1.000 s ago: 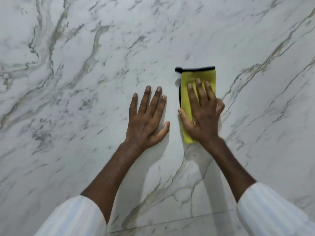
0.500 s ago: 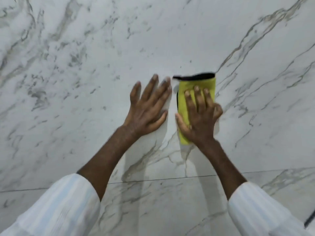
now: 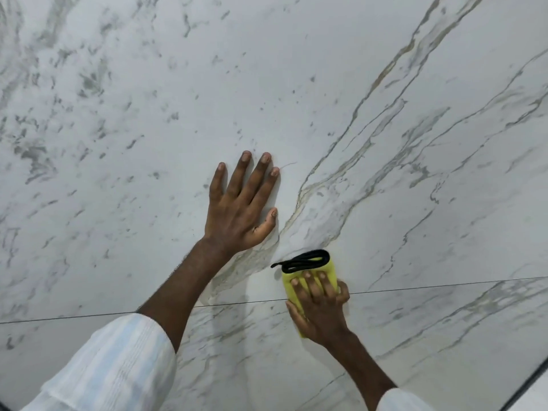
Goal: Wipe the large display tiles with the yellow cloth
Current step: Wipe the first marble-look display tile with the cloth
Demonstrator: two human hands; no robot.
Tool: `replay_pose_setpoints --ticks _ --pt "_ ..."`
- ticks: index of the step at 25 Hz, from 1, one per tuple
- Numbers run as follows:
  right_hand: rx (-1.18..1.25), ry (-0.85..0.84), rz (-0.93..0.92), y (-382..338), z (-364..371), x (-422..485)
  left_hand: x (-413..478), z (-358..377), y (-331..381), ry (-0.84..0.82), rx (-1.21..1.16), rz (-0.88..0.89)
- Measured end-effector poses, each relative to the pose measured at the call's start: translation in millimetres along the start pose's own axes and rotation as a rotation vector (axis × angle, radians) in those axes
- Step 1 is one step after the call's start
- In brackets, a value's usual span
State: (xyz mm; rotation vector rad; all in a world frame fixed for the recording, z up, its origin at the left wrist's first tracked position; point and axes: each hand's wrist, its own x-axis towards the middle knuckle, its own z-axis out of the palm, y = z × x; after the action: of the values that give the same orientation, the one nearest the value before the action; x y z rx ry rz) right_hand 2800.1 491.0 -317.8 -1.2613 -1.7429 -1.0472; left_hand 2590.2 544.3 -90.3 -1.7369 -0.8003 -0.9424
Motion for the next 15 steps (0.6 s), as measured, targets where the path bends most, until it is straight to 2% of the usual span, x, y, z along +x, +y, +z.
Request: replay_pose_setpoints --ticks 3,7,10,15 --pt "0.051 0.069 -0.052 21.4 -23.5 62.7 1.8 -0.9 -1.7 -0.001 0.005 0.008" --pt "0.033 0.255 0.174 90.1 -56.8 154.0 10.4 -12.6 1.5 0.014 -0.08 -0.056" --pt "0.031 0.28 0.208 108.7 -42.0 112.8 34.5 -14.9 9.2 0.035 -0.074 -0.067" --pt "0.013 0.058 0.12 78.0 -8.2 -14.3 42.5 -4.7 18.6 0.019 0.047 -0.083"
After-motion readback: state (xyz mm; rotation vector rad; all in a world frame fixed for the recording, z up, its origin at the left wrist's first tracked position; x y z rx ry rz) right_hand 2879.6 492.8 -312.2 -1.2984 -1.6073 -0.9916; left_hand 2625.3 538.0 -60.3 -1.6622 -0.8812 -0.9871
